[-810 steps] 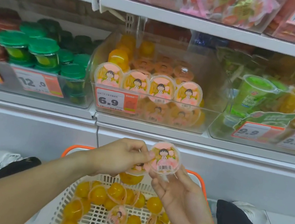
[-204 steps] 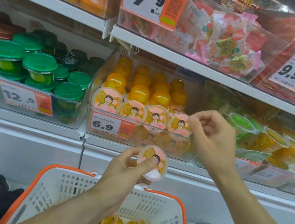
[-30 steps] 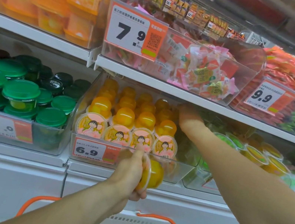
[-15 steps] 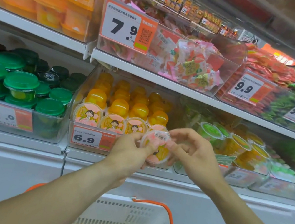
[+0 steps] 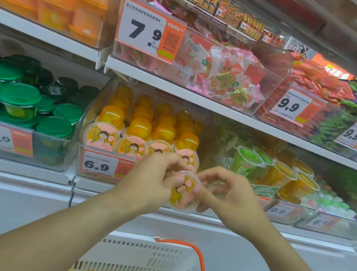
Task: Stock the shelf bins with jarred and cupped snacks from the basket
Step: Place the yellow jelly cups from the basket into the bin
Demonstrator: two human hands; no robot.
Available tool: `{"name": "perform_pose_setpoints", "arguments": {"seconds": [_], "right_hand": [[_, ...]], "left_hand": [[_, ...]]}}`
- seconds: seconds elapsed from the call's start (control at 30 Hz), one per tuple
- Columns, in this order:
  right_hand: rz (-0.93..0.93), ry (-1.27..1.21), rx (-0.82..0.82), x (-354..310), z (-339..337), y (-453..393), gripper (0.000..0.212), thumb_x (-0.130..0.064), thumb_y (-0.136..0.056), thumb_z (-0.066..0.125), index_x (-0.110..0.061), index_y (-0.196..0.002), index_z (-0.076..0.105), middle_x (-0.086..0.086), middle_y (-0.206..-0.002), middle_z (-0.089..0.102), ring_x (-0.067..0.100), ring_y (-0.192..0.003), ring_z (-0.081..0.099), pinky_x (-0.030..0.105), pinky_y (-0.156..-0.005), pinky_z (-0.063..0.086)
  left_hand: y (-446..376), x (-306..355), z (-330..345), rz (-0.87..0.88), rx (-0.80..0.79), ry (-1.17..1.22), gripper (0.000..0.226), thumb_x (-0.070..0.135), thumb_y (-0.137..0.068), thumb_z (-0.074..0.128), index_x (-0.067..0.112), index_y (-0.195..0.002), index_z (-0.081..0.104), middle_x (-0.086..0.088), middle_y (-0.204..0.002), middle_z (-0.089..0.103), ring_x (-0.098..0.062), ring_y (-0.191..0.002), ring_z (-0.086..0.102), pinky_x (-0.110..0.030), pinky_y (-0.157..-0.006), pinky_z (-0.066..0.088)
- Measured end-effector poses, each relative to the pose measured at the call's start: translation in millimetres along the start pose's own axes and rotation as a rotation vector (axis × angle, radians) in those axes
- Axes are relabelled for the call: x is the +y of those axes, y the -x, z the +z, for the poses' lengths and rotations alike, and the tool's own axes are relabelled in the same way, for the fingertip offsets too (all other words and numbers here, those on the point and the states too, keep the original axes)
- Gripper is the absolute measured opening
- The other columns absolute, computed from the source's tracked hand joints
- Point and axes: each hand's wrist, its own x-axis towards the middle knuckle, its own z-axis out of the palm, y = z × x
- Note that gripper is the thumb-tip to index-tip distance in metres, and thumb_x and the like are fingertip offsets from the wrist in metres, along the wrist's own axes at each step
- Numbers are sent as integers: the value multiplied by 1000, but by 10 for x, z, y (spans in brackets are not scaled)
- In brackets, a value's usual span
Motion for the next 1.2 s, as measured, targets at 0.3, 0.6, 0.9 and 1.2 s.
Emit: {"name": "perform_pose_setpoints", "arguments": {"seconds": [0.3, 0.6, 0.9, 1.2], "right_hand": [[275, -559, 209, 79, 242, 65, 16, 6, -86, 69, 3, -92, 54, 38, -91, 63, 36, -67, 72, 34, -59, 60], [192, -203, 106, -7, 70, 53, 18, -6, -91, 69, 3, -98, 55, 24, -68, 66, 32, -53, 66, 36, -49, 55], [65, 235, 445, -101, -127, -307, 13, -15, -90, 67, -12, -86, 55, 6, -65, 72, 19, -61, 72, 45, -65, 61], [44, 721, 485, 36, -51, -1363, 27, -27, -88, 62, -2, -79, 53, 16, -80, 60, 41, -78, 62, 35, -61, 44]], "left_hand": [[2, -1, 38, -336, 80, 340, 12, 19, -92, 69, 9, -95, 64, -10, -86, 73, -25, -73, 74, -44, -76, 62], [-17, -22, 78, -233, 104, 265, 19, -1, -88, 69, 16, -88, 61, -10, -91, 70, -23, -77, 69, -43, -65, 62], [-80, -65, 37, -112, 229, 69, 16, 17, -96, 61, 30, -105, 60, 6, -105, 62, -4, -77, 61, -14, -61, 44], [-78, -140, 31, -173, 185, 18, 18, 12, -93, 61, 30, -91, 58, -7, -103, 63, -10, -64, 51, -13, -50, 33]]}}
